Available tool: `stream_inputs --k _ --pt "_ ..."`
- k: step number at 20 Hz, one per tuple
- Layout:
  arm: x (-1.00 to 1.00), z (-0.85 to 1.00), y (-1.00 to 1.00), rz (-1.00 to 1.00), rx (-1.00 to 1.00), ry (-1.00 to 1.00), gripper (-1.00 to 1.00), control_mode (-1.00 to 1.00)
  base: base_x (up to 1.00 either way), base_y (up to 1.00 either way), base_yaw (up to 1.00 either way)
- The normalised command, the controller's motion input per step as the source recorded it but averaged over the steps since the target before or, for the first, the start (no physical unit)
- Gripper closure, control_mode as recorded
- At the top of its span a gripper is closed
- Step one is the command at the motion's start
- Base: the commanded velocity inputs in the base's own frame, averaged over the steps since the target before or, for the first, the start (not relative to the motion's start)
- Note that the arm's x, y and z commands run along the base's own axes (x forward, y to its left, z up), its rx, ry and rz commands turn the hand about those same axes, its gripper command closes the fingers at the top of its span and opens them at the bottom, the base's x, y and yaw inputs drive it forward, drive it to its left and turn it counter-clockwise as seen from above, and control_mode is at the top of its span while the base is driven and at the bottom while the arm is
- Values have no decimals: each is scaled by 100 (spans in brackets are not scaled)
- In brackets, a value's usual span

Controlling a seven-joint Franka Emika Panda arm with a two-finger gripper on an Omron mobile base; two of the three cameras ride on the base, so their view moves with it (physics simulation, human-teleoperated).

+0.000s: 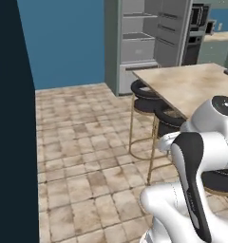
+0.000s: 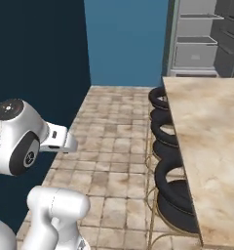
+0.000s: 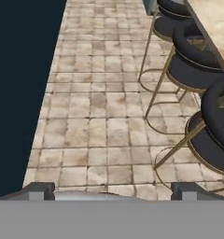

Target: Grab the onion and garlic from the fridge, place them in the blender, close the lid, and turn on the blender to create a marinade.

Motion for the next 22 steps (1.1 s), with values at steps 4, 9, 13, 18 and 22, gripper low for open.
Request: stream_inputs --k 4,9,13,18,22 --pt "0 0 0 0 0 0 -100 100 99 100 -32" --pt "0 0 0 0 0 0 -100 100 100 100 -28" --pt "0 0 0 0 0 0 -100 100 100 94 -26" --pt "0 0 0 0 0 0 -100 100 100 80 -25" --pt "0 0 0 0 0 0 -100 100 100 68 -26"
